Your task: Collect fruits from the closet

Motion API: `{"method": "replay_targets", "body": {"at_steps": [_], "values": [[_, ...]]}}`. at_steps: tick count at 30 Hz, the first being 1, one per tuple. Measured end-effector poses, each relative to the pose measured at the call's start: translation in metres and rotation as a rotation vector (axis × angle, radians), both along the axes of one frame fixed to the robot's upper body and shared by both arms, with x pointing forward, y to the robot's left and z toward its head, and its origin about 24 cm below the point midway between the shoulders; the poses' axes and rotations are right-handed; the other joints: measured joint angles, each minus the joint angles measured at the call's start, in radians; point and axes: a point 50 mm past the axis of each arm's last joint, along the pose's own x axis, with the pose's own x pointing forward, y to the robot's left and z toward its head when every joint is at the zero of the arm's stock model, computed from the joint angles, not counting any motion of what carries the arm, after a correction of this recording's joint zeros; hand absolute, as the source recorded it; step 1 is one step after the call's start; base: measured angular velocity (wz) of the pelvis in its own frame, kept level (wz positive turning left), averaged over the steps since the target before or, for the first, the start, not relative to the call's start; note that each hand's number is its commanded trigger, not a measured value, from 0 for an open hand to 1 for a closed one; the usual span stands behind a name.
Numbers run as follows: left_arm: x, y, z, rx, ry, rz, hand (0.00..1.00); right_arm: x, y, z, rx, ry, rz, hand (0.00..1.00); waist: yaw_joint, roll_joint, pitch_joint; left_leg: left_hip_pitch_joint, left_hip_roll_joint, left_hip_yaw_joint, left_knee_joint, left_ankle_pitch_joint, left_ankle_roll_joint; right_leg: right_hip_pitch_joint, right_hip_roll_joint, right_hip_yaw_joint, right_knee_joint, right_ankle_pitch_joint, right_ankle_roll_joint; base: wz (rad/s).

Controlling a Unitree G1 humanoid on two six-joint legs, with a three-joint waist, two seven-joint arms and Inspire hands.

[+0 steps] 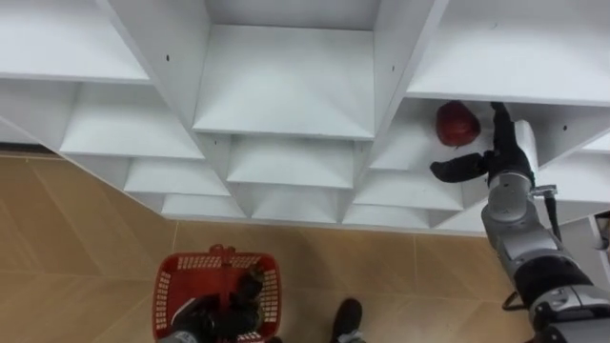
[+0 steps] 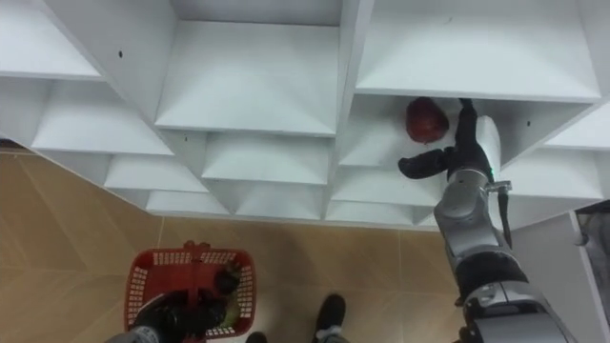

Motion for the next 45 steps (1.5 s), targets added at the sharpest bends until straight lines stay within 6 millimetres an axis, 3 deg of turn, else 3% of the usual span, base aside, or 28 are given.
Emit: {"method": "replay_targets", "body": {"at_steps": [17,33,45], "values": [[-0.001,0.0,-0.001,-0.004,0.01,-0.001,1.0,0.0,0.0,0.0,0.012,0.002,0.003,0.0,0.003,0.002,-0.004,0.003,-0.001,0.0,0.003,0.0,0.0,0.0,-0.004,0.0,0.013,-0.005,0.001,0.0],[-0.001,0.0,-0.001,-0.007,0.01,0.019,1.0,-0.002,-0.01,-0.001,-0.025,0.025,-0.022,0.0,0.029,0.001,-0.0034,-0.003,-0.003,-0.006,0.013,0.0,0.0,0.001,-0.012,-0.019,0.015,-0.005,0.001,0.01],[-0.001,0.0,0.0,-0.005,0.005,0.018,1.0,-0.002,-0.015,-0.001,-0.032,0.038,-0.048,0.0,0.028,-0.002,-0.0008,-0.009,-0.002,-0.009,0.012,0.0,0.001,0.0,-0.012,-0.022,0.013,-0.009,0.004,0.0]]}}
